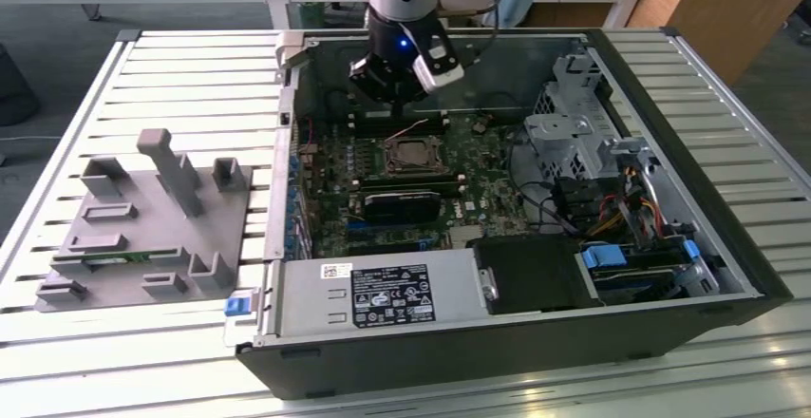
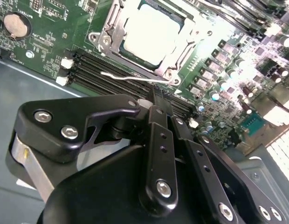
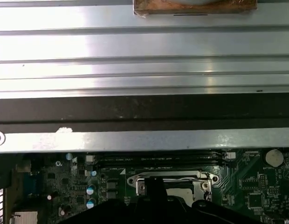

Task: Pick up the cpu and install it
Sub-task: 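Install the first cpu locking lever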

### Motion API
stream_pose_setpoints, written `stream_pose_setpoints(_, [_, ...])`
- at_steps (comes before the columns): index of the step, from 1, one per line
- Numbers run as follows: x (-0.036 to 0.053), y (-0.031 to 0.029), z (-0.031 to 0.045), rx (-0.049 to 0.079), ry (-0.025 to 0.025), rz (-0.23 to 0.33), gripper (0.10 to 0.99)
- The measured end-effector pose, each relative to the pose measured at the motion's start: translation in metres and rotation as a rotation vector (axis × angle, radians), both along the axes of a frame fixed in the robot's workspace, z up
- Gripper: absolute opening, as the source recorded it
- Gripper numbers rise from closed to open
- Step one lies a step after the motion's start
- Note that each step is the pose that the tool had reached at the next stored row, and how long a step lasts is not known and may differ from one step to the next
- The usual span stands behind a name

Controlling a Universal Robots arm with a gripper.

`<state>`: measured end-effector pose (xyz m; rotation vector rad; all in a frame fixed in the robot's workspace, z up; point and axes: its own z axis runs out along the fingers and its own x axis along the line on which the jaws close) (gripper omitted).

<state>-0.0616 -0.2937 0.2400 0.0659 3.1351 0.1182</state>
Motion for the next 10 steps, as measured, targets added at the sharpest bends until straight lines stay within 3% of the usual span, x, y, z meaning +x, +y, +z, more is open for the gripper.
stream_pose_setpoints(10, [0.0083, 0.0024, -0.0106, 0.000, 0.0000, 0.000, 0.110])
